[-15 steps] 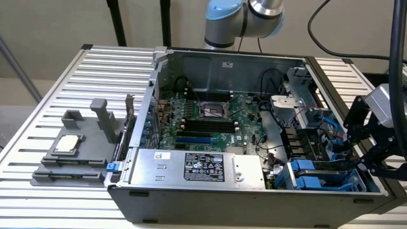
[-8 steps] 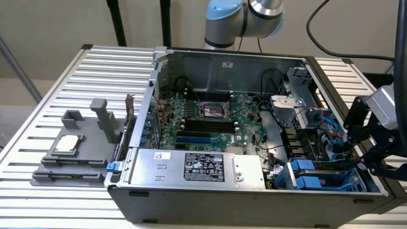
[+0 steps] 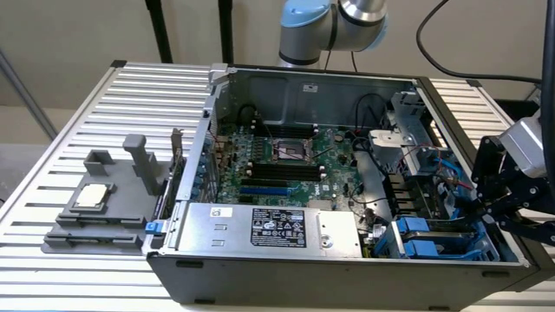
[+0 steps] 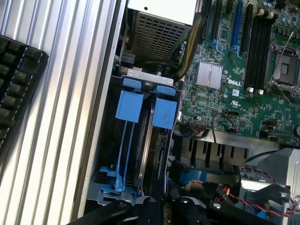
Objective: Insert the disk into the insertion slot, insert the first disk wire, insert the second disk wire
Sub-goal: 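Insert the first disk wire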
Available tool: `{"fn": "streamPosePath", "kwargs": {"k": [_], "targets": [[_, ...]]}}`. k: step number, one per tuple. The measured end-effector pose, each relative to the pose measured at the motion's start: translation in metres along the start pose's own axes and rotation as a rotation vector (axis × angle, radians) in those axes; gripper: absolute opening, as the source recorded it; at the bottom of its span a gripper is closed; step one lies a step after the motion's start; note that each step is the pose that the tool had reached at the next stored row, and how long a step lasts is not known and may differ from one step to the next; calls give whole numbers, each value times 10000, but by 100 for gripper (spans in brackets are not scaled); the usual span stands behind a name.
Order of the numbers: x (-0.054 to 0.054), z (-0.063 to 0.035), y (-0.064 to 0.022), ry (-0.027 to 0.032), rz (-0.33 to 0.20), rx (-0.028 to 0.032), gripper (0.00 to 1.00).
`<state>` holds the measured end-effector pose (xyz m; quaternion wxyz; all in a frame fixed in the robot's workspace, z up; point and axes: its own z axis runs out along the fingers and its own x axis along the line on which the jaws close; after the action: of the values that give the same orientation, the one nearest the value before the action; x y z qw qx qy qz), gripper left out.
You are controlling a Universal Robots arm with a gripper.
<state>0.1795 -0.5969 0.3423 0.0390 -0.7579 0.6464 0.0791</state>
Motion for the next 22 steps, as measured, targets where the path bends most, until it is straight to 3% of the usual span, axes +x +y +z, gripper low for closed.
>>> {"fn": "streamPosePath", "kwargs": {"k": [4, 8, 12, 18, 20, 22], "targets": [[-6, 2, 35, 2, -35, -12, 16], [-22, 5, 133, -1, -49, -38, 16], [-37, 3, 223, -12, -37, -110, 16], [-39, 3, 237, -33, 103, -238, 16], [-38, 4, 237, -3, 195, -262, 16], [-39, 3, 236, 70, 336, -271, 16]]}}
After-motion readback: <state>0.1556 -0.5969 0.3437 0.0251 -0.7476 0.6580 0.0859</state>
